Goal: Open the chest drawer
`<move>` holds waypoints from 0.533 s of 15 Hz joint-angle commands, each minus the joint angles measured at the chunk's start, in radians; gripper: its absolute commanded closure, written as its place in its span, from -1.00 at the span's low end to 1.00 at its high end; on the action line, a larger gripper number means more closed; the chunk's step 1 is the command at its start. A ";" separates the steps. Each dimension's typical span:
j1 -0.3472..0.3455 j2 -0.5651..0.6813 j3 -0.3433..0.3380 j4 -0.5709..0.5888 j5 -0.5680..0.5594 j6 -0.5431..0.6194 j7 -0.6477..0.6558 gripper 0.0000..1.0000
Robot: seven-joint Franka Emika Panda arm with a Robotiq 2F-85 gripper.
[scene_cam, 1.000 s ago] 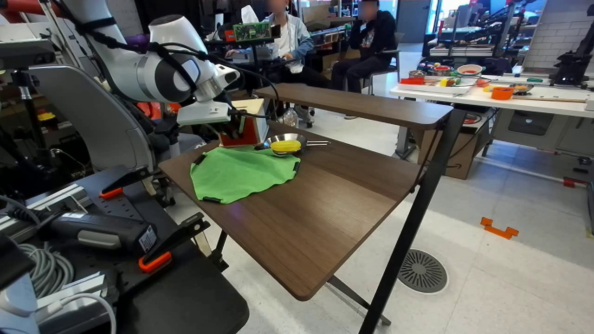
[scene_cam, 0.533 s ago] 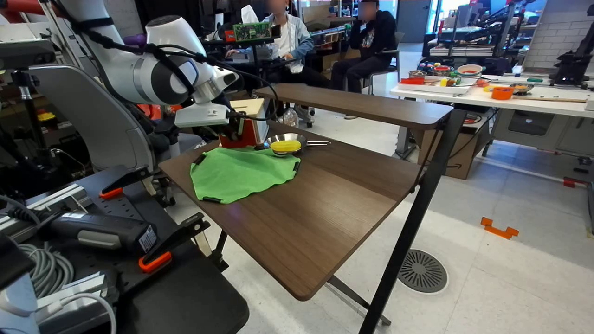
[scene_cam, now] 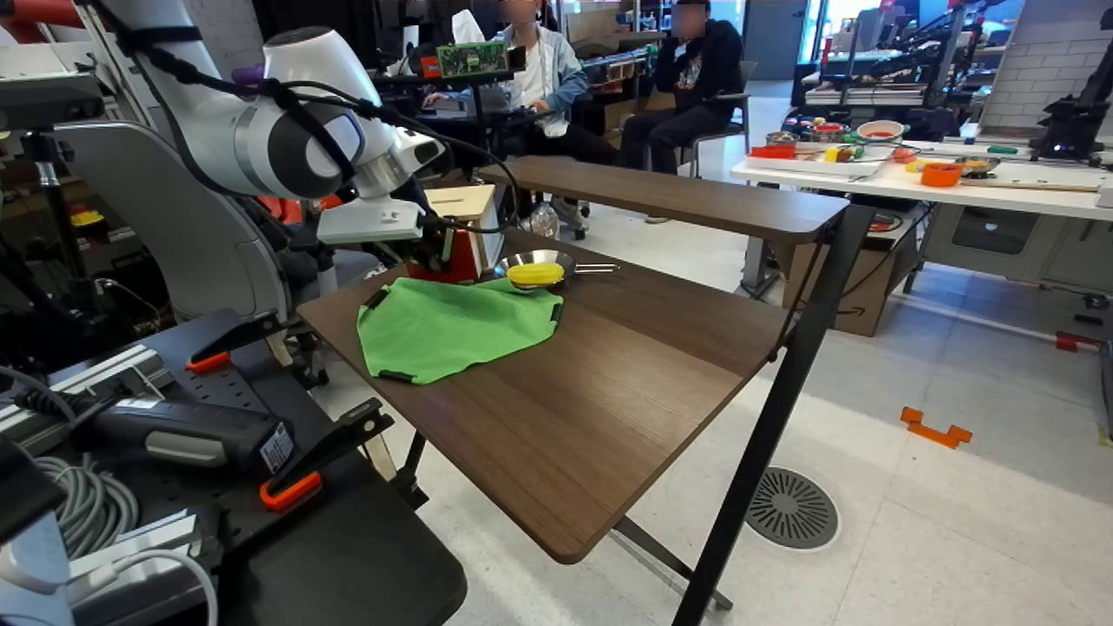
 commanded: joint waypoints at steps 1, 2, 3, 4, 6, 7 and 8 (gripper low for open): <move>-0.033 -0.034 0.000 -0.050 -0.028 0.003 0.002 0.86; -0.037 -0.038 0.001 -0.056 -0.028 0.002 0.002 0.86; -0.039 -0.040 0.000 -0.061 -0.028 0.003 0.002 0.86; -0.041 -0.042 0.000 -0.066 -0.027 0.004 0.002 0.86; -0.044 -0.048 0.000 -0.074 -0.027 0.005 0.002 0.86; -0.047 -0.049 0.002 -0.077 -0.027 0.004 0.003 0.86; -0.051 -0.049 0.003 -0.079 -0.027 0.005 0.002 0.86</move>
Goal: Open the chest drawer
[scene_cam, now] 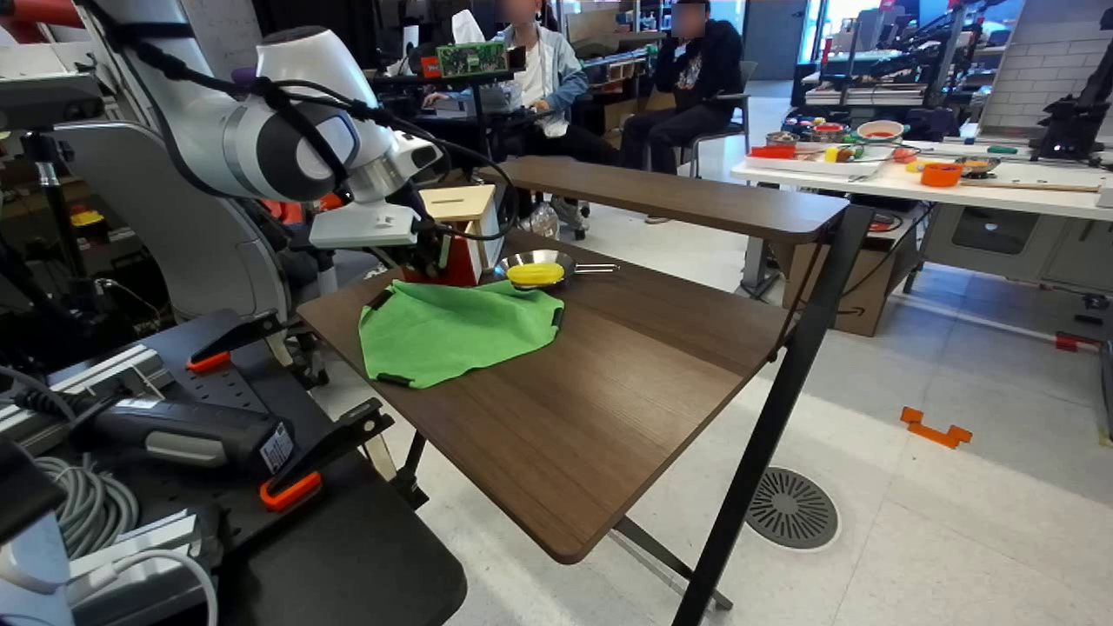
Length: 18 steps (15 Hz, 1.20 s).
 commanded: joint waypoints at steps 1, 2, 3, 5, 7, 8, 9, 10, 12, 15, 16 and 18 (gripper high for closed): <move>-0.037 -0.029 0.006 -0.039 -0.028 0.007 0.002 0.86; -0.038 -0.031 0.007 -0.041 -0.027 0.006 0.002 0.86; -0.040 -0.031 0.008 -0.041 -0.028 0.006 0.002 0.86; -0.047 -0.033 0.016 -0.040 -0.029 -0.005 0.001 0.35; -0.055 -0.032 0.020 -0.041 -0.030 -0.006 0.000 -0.18; -0.061 -0.033 0.021 -0.042 -0.029 -0.007 0.001 -0.35; -0.066 -0.036 0.020 -0.043 -0.029 -0.010 0.000 -0.47; -0.067 -0.040 0.016 -0.044 -0.029 -0.011 0.000 -0.65; -0.066 -0.051 0.004 -0.049 -0.028 -0.013 0.000 -0.90; -0.071 -0.088 -0.003 -0.067 -0.029 -0.016 0.000 -1.00; -0.071 -0.113 -0.009 -0.083 -0.029 -0.012 0.000 -1.00; -0.061 -0.178 -0.030 -0.127 -0.026 0.002 0.002 -1.00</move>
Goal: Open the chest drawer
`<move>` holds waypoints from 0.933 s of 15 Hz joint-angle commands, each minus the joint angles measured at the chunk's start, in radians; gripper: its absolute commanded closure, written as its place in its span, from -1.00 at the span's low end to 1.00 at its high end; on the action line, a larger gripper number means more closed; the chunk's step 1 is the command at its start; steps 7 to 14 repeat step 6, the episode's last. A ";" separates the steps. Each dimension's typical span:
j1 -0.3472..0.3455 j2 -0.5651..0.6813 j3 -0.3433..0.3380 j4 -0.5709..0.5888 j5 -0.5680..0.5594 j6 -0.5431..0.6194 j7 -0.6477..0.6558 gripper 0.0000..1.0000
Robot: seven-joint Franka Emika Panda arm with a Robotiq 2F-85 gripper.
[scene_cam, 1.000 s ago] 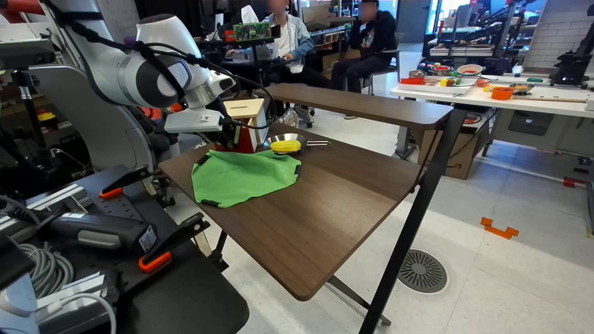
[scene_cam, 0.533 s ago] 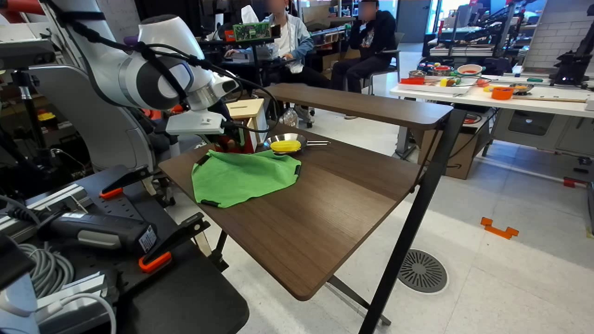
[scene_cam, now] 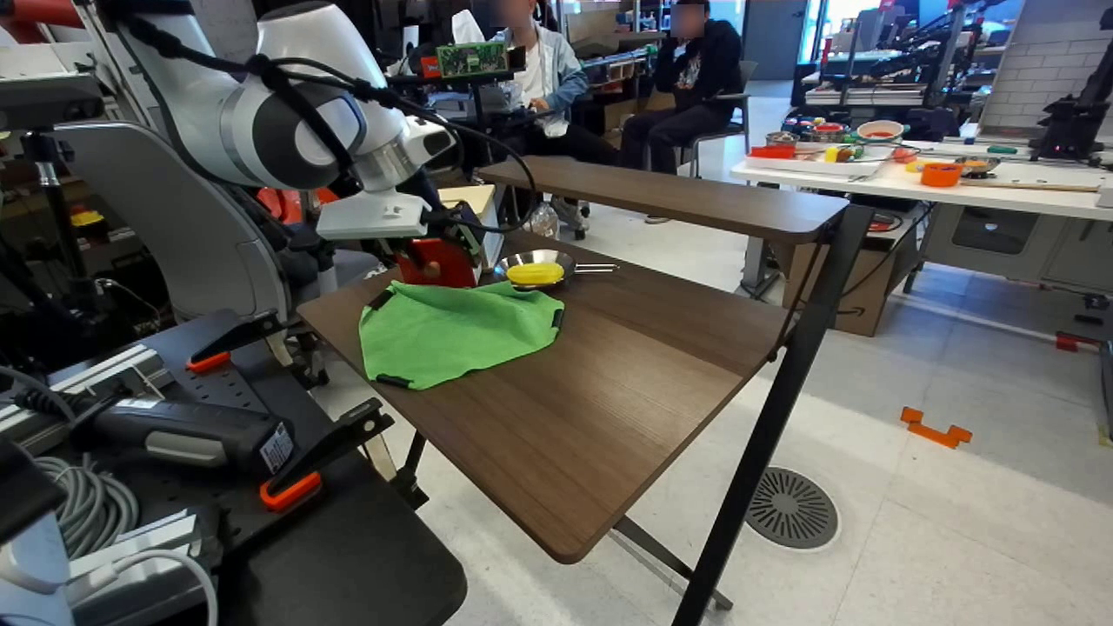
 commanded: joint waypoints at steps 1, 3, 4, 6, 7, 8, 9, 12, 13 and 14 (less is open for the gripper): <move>0.000 -0.155 -0.031 -0.110 -0.025 0.014 0.004 -1.00; 0.008 -0.231 -0.050 -0.160 -0.021 0.040 0.006 -1.00; 0.014 -0.261 -0.057 -0.178 -0.022 0.052 0.004 -1.00; -0.004 -0.206 -0.037 -0.123 -0.015 0.019 0.010 -1.00; -0.004 -0.206 -0.037 -0.123 -0.015 0.019 0.010 -1.00; -0.004 -0.206 -0.037 -0.123 -0.015 0.019 0.010 -1.00; -0.004 -0.206 -0.037 -0.123 -0.015 0.019 0.010 -1.00; -0.004 -0.206 -0.037 -0.123 -0.015 0.019 0.010 -1.00; -0.004 -0.206 -0.037 -0.123 -0.015 0.019 0.010 -1.00; -0.004 -0.206 -0.037 -0.123 -0.015 0.019 0.010 -1.00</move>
